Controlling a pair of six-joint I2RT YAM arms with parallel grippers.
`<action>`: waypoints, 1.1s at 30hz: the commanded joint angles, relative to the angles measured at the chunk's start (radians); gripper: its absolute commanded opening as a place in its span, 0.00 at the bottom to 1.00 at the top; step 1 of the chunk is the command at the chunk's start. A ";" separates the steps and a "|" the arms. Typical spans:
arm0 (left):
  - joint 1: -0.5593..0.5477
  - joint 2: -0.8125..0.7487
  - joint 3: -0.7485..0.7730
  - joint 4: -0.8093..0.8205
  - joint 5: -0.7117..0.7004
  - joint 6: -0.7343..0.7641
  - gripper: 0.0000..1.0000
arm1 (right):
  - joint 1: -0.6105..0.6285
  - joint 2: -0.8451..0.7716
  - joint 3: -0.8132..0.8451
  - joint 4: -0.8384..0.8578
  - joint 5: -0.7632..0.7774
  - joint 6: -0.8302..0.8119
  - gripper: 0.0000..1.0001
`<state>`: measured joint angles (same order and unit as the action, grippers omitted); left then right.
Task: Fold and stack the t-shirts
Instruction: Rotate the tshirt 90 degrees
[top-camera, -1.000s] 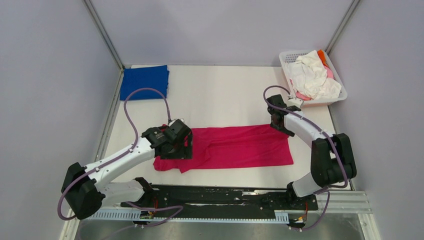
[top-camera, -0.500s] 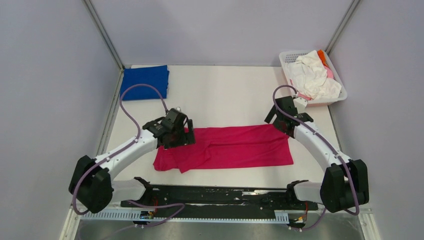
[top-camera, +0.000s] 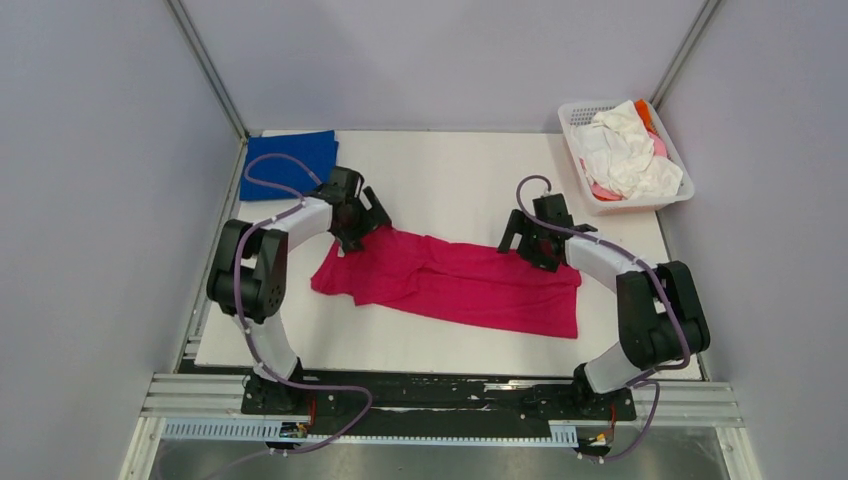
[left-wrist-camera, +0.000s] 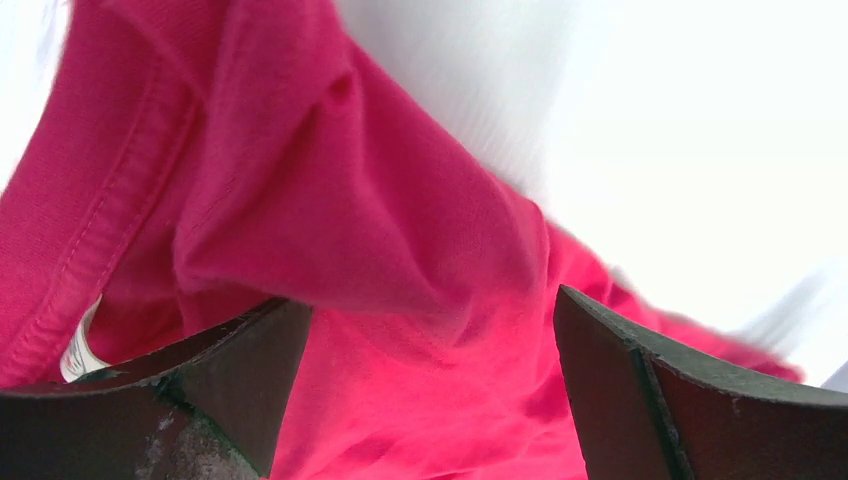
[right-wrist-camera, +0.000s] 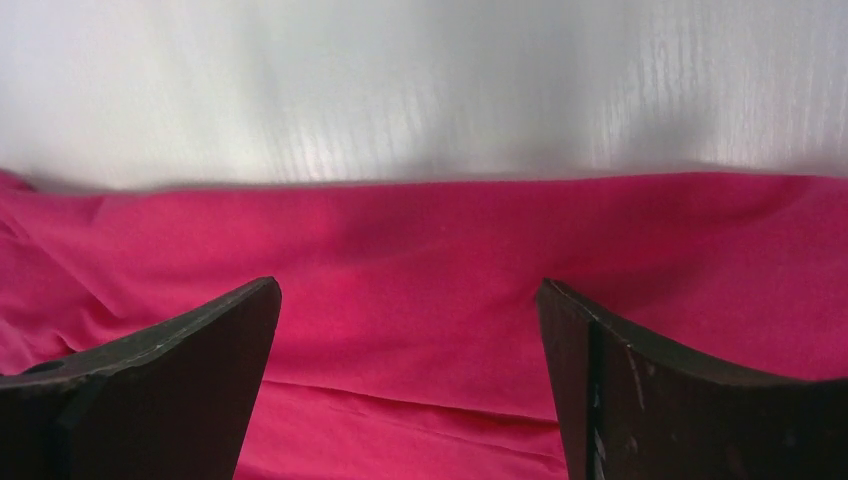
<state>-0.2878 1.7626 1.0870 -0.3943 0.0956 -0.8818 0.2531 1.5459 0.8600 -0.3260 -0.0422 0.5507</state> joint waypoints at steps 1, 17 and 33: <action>0.016 0.254 0.199 0.080 -0.011 -0.074 1.00 | -0.008 -0.005 -0.053 0.046 -0.008 0.002 1.00; -0.040 1.287 1.561 0.512 0.336 -0.409 1.00 | 0.417 -0.078 -0.156 0.132 -0.578 -0.035 1.00; -0.050 1.114 1.469 0.321 0.155 -0.155 1.00 | 0.544 -0.133 -0.073 0.119 -0.359 -0.010 1.00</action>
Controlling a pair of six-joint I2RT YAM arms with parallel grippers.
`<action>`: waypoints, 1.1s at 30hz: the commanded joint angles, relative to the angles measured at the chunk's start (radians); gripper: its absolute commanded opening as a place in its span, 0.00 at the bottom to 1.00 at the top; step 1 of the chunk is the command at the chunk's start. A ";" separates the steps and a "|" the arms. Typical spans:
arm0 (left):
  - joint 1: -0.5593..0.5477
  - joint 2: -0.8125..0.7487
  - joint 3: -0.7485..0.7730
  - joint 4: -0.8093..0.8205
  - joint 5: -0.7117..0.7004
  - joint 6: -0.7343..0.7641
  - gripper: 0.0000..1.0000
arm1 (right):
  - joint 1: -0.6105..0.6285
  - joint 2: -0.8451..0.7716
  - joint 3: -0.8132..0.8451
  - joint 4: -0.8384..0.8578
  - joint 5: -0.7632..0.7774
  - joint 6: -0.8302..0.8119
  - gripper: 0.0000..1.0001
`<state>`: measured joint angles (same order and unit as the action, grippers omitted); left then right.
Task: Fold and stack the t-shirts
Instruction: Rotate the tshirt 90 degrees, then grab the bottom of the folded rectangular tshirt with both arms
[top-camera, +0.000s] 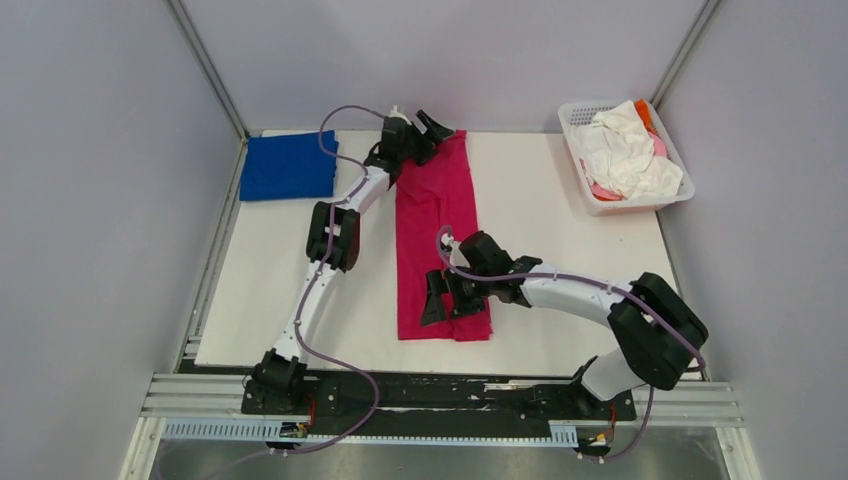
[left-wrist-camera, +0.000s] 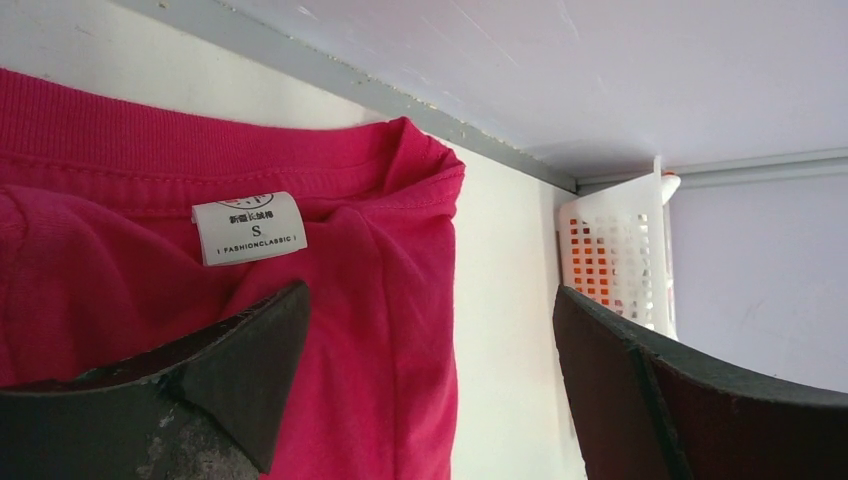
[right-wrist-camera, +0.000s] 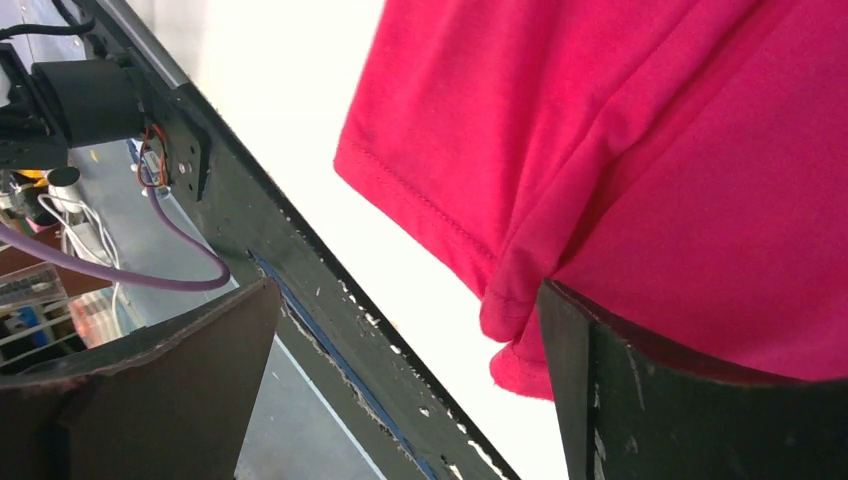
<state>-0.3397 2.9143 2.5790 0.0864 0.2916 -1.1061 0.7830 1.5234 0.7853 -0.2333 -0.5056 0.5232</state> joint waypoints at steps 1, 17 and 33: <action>0.002 -0.042 -0.017 -0.147 -0.027 0.065 1.00 | 0.013 -0.149 -0.010 0.026 0.151 0.036 1.00; -0.031 -0.568 -0.249 -0.254 0.139 0.341 1.00 | -0.097 -0.417 -0.111 0.001 0.222 0.143 1.00; -0.038 -1.136 -0.943 -0.332 0.033 0.504 1.00 | -0.017 -0.038 -0.126 0.214 -0.136 0.107 1.00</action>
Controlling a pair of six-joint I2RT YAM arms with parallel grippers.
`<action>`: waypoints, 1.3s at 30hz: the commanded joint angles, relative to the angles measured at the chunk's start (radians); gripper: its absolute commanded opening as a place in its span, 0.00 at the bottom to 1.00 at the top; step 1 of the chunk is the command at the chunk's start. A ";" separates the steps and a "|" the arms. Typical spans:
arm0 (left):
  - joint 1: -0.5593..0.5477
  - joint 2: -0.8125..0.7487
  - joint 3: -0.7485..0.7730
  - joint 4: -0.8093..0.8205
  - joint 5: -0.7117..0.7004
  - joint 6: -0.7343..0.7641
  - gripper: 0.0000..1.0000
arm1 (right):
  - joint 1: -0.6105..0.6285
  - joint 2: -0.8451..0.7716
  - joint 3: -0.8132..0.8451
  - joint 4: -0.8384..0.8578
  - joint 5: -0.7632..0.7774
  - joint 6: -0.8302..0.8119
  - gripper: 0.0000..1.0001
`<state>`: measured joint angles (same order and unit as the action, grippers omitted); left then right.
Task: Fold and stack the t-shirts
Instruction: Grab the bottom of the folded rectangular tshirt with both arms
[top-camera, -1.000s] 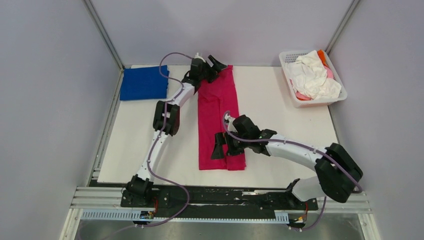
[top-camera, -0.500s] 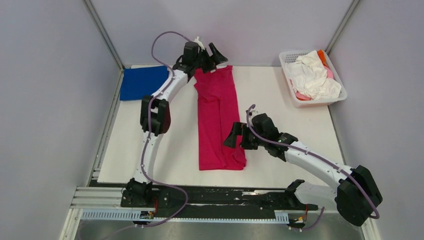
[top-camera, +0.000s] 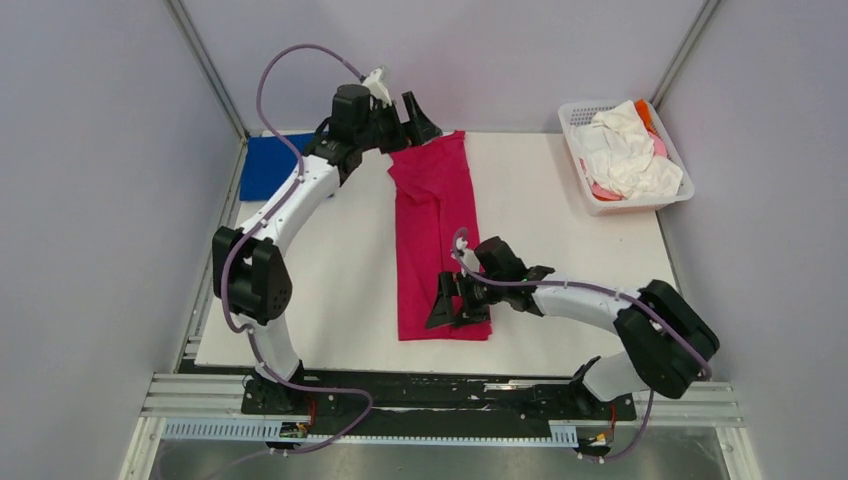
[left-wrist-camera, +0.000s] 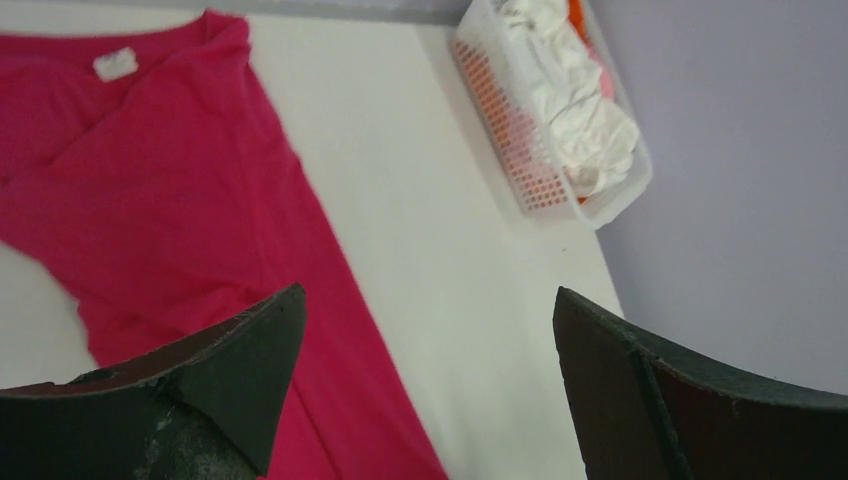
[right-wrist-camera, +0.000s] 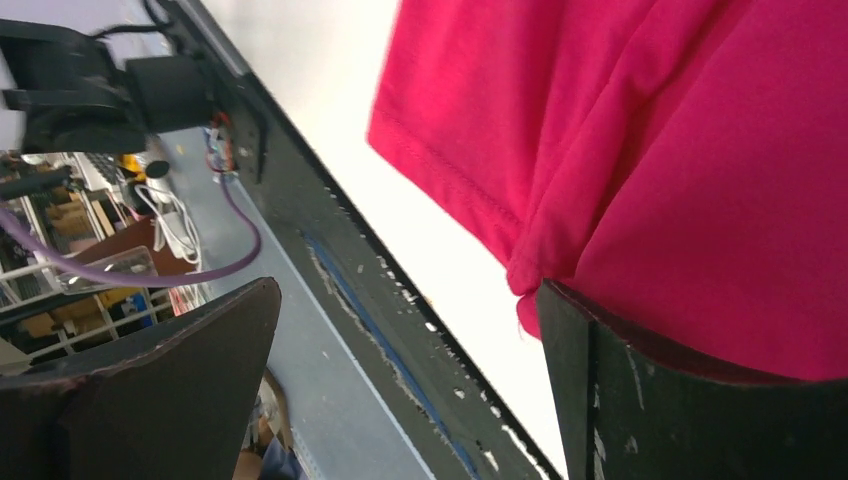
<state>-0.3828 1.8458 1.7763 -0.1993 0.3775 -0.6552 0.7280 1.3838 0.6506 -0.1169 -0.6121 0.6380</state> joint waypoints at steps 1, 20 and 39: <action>0.004 -0.082 -0.162 -0.044 -0.059 0.056 1.00 | 0.046 0.128 0.019 0.098 -0.026 -0.012 1.00; 0.004 -0.297 -0.418 -0.105 -0.162 0.070 1.00 | 0.159 -0.126 0.024 0.000 0.135 -0.229 1.00; -0.181 -0.791 -1.135 -0.260 -0.101 -0.096 1.00 | 0.088 -0.476 -0.179 -0.245 0.594 0.120 1.00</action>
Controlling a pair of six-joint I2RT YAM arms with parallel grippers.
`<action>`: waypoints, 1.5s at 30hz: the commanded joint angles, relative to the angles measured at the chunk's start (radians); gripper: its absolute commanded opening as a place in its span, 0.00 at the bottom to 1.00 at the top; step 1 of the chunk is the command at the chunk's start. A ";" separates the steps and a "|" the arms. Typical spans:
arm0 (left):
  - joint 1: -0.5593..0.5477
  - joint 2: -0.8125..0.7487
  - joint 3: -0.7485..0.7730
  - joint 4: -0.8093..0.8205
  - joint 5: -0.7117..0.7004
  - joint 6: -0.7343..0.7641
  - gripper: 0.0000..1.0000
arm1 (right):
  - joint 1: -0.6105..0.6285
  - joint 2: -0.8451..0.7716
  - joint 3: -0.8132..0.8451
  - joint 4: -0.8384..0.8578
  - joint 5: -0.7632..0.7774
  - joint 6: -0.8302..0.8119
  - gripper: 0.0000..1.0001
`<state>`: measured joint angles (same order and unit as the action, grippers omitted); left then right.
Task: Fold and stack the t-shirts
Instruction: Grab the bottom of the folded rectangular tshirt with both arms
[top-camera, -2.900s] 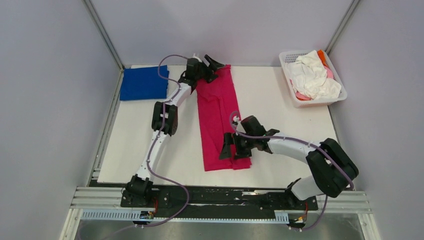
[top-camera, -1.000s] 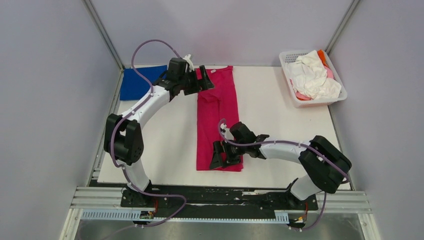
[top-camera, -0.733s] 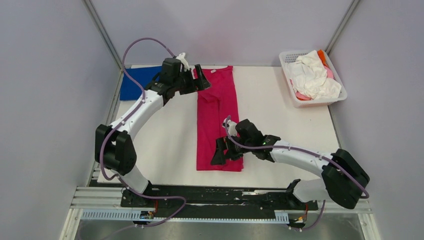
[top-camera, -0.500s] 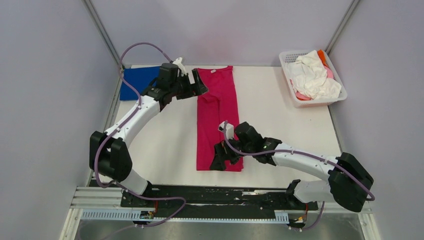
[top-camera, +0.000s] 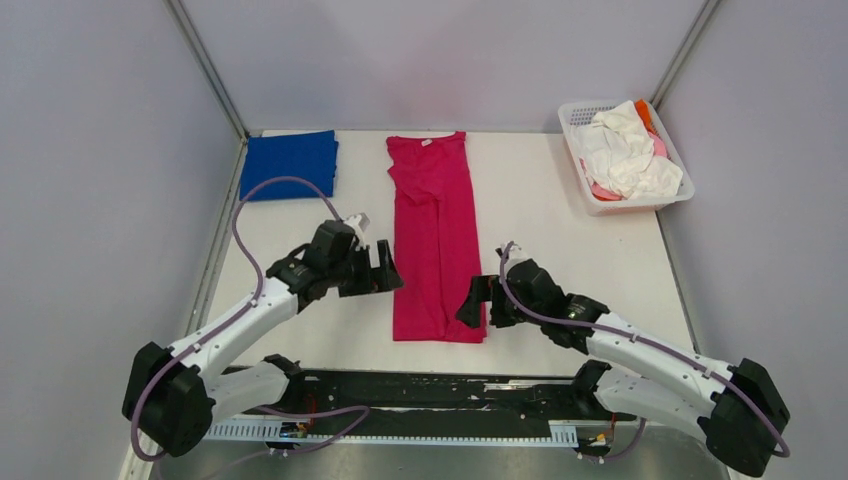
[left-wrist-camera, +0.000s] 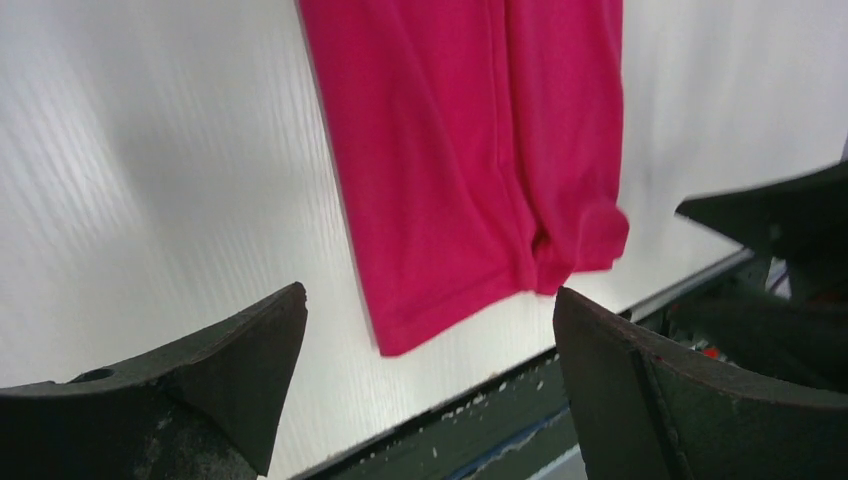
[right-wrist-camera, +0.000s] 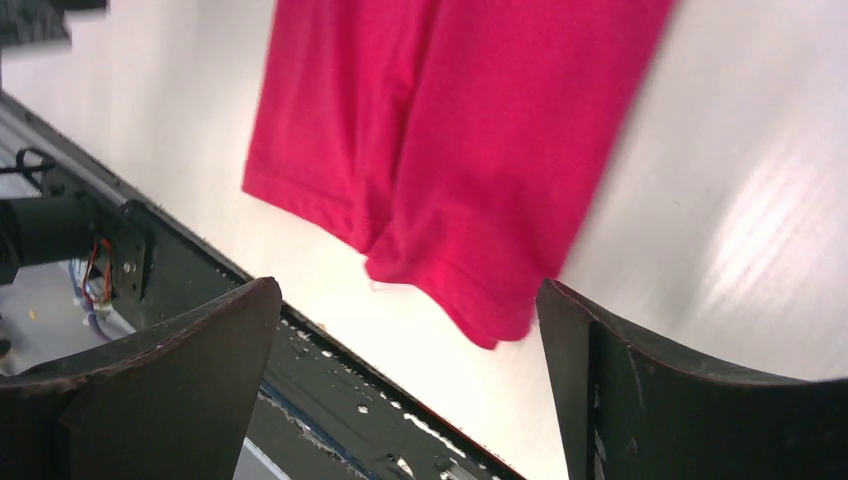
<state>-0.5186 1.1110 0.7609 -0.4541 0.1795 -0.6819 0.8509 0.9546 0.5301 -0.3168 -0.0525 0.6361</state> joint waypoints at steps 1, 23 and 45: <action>-0.074 -0.066 -0.142 -0.010 0.107 -0.093 1.00 | -0.040 -0.051 -0.073 -0.043 0.020 0.138 1.00; -0.231 0.198 -0.227 0.122 0.035 -0.166 0.60 | -0.084 0.223 -0.077 0.018 -0.139 0.194 0.35; -0.325 -0.015 -0.282 0.089 0.109 -0.243 0.00 | -0.082 0.003 -0.157 0.017 -0.347 0.167 0.00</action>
<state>-0.8371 1.1572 0.4782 -0.4095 0.2592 -0.8974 0.7689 1.0142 0.3561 -0.3134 -0.3328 0.8314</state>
